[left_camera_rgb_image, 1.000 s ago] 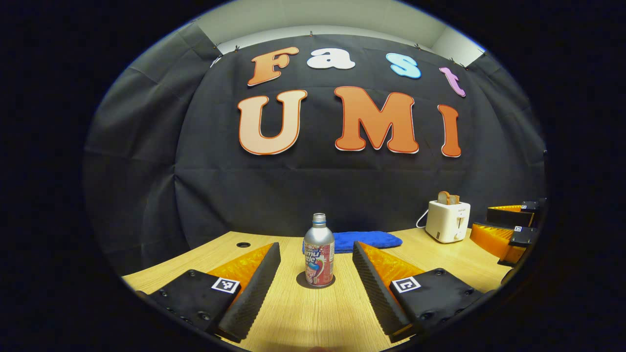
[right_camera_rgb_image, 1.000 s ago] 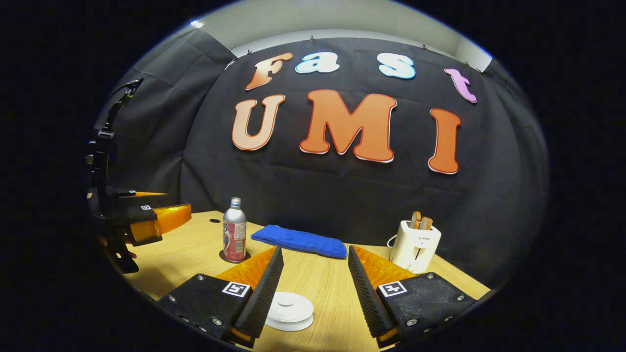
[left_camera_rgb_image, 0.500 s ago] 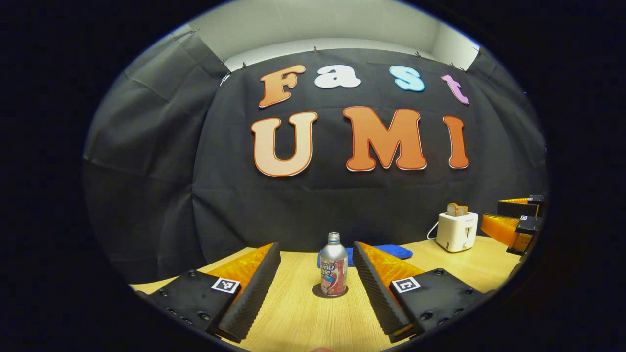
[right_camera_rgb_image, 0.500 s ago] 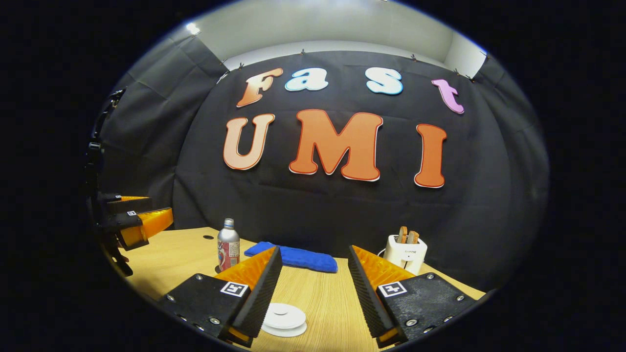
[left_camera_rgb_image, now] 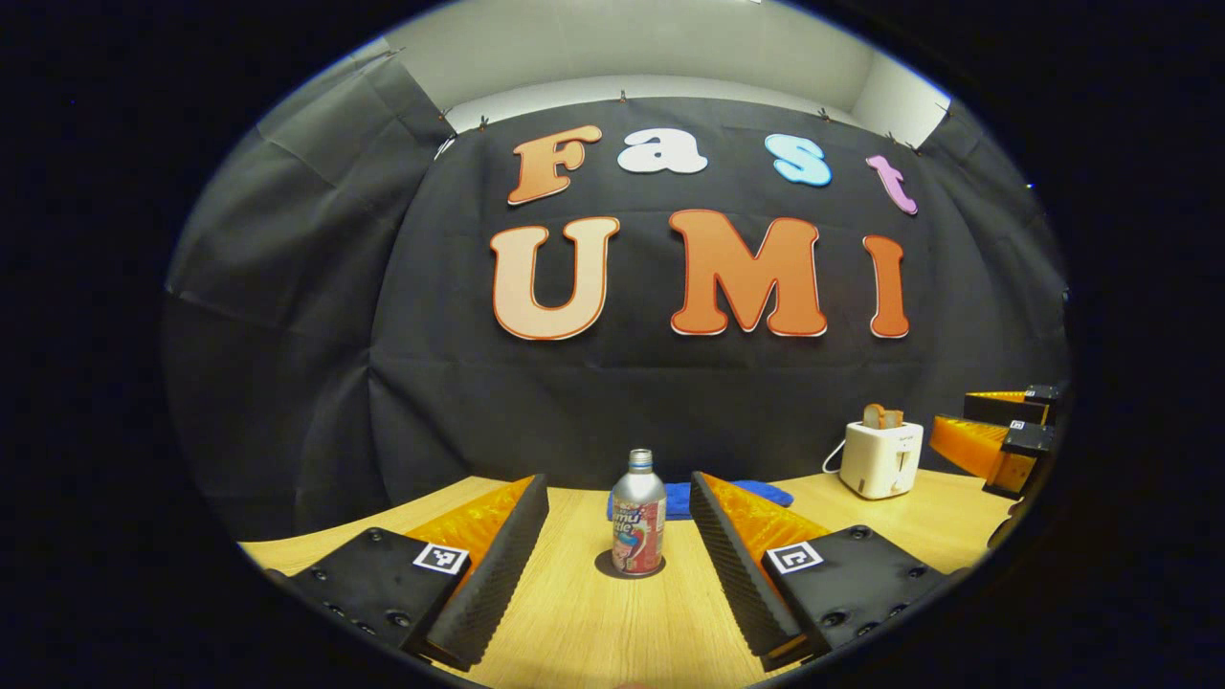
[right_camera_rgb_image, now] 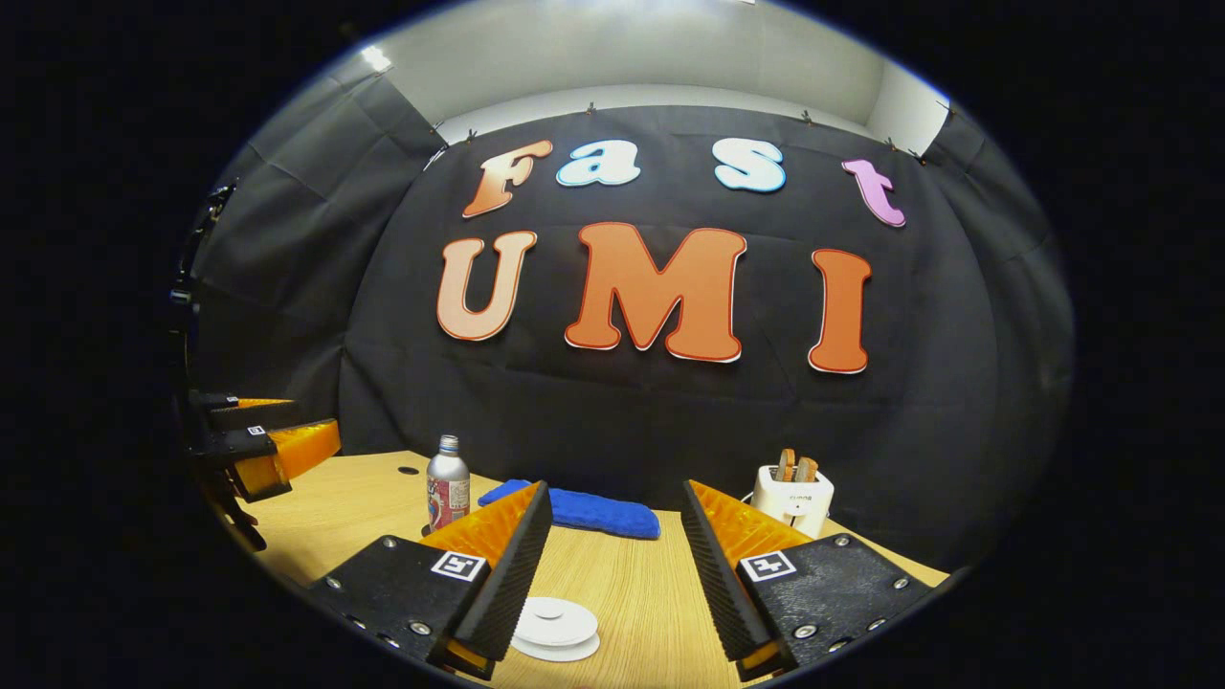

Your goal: Open the teacup lid with one hand, grasp the water bottle and pour water into the teacup with the other hand; after pouring, place the water bottle on the coaster and then close the teacup lid.

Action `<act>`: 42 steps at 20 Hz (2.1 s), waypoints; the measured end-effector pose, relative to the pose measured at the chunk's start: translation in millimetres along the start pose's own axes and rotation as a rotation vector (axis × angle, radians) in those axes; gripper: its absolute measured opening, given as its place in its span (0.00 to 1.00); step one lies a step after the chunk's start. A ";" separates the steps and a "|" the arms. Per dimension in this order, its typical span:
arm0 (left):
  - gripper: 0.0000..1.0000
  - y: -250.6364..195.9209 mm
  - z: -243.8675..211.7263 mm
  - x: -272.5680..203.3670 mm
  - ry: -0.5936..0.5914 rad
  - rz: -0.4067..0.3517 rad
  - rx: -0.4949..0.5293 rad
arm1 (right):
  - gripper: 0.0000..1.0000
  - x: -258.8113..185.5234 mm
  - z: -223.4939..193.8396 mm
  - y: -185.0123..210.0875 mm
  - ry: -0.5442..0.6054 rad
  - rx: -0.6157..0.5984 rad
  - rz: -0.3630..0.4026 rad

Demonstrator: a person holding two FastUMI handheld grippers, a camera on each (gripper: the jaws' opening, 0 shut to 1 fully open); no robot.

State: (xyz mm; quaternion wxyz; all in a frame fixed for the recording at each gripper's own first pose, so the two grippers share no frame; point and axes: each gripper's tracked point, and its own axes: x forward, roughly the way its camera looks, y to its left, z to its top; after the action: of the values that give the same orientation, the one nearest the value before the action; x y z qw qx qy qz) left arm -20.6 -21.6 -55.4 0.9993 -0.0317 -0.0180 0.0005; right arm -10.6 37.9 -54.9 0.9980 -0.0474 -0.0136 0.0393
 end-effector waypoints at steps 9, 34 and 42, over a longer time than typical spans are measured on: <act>1.00 -6.1 -5.3 0.8 0.004 0.016 0.050 | 0.82 6.0 -13.8 3.2 0.020 -0.008 0.017; 1.00 36.3 21.3 3.1 -0.043 0.143 0.132 | 0.85 -11.1 -29.8 -20.3 0.044 -0.076 0.033; 0.98 20.6 2.9 2.2 -0.011 0.109 0.074 | 0.86 -13.0 -34.4 -17.5 0.046 -0.033 0.025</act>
State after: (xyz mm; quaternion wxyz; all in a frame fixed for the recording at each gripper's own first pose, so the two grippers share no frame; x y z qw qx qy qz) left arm -18.5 -0.9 -53.8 0.9982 0.0042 -0.0220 0.0559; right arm -21.2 16.3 -87.7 0.9966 -0.0649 0.0092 0.0505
